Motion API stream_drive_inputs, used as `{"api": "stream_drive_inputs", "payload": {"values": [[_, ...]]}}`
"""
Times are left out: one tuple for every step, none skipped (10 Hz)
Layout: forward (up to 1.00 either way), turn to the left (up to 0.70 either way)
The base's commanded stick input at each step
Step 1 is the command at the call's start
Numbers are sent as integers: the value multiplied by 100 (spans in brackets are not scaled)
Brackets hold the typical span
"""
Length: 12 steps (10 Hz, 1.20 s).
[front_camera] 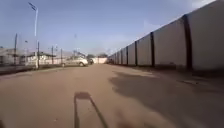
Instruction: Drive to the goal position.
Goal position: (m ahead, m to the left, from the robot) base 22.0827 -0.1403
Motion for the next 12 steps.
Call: {"api": "stream_drive_inputs", "payload": {"values": [[100, 0], [100, 0], [100, 0], [100, 0], [100, 0], [100, 0], [100, 0], [100, 0], [100, 0], [100, 0], [100, 0], [100, 0]]}}
